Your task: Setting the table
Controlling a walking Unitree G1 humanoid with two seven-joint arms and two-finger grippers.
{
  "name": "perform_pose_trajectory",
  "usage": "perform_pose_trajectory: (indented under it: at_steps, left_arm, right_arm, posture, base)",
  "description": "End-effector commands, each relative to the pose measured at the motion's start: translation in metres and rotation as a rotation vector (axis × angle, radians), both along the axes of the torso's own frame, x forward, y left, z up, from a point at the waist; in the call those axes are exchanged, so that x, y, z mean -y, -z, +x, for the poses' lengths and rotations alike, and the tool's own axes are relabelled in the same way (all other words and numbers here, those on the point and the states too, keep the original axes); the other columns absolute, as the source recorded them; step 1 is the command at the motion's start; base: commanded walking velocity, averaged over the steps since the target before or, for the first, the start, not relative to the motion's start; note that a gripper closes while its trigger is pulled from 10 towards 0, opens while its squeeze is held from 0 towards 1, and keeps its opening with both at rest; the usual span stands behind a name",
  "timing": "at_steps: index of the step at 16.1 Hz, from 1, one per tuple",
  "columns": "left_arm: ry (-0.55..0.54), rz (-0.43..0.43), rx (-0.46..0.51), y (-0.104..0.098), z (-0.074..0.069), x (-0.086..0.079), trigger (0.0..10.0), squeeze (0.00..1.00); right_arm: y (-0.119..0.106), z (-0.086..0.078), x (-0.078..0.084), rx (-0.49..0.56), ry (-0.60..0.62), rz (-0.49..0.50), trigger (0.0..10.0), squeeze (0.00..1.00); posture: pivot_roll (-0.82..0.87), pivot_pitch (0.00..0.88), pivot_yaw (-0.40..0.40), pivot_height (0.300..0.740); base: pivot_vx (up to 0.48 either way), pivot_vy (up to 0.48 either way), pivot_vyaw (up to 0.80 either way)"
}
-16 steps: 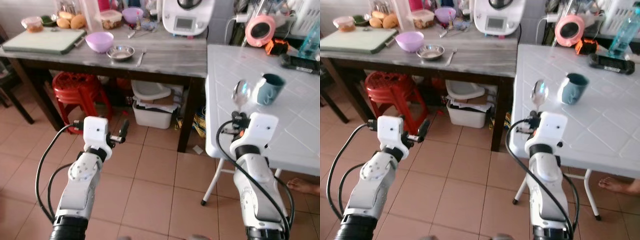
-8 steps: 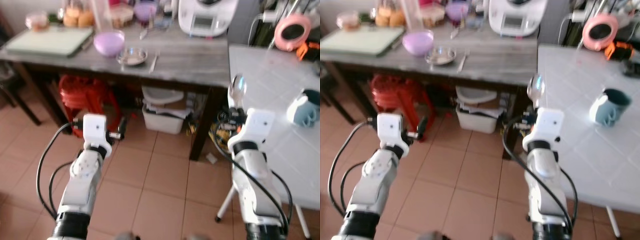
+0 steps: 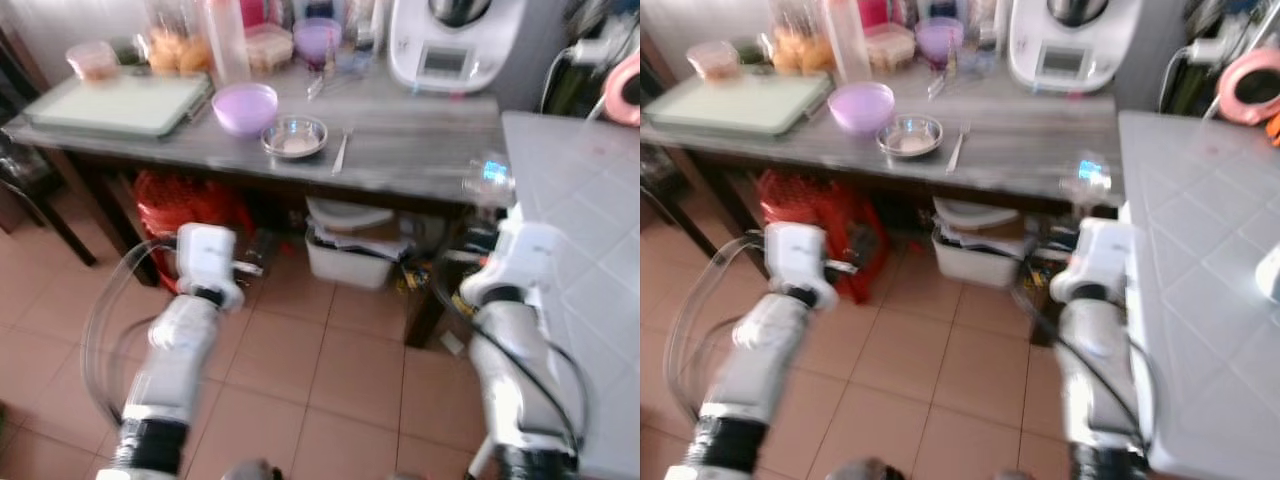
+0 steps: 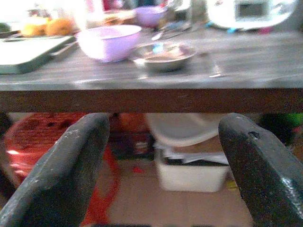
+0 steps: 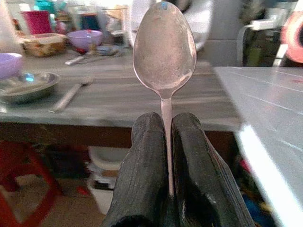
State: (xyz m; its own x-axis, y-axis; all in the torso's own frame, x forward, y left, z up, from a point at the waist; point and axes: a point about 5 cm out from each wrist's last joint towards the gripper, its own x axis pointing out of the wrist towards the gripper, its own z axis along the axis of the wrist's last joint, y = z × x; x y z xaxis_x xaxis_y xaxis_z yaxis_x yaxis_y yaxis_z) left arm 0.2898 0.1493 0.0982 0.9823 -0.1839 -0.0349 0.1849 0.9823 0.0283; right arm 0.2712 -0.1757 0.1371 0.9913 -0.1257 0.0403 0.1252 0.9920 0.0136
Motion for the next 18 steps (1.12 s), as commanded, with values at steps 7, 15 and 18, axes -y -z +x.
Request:
perform_pose_trajectory:
  at_steps: [7, 15, 18]
  left_arm:
    - [0.054, 0.022, 0.051, -0.0083, 0.0020, 0.0133, 10.0, 0.00]
    - [0.082, 0.049, 0.076, -0.0095, 0.0004, 0.0191, 10.0, 0.00]
    - [0.071, 0.023, 0.080, -0.0100, 0.0003, 0.0185, 10.0, 0.00]
  right_arm:
    - [-0.0004, -0.0008, 0.0071, 0.006, 0.027, -0.006, 10.0, 0.00]
    - [0.0014, -0.0003, 0.0076, 0.001, 0.033, -0.012, 10.0, 0.00]
    - [0.0024, 0.0002, 0.0074, -0.002, 0.029, -0.013, 10.0, 0.00]
  posture:
    - [-0.05, 0.000, 0.038, 0.740]
    - [-0.05, 0.000, 0.039, 0.740]
    - [-0.05, 0.000, 0.038, 0.740]
  base:
    - [0.456, 0.050, 0.00]
    - [0.480, 0.000, 0.00]
    - [0.480, 0.000, 0.00]
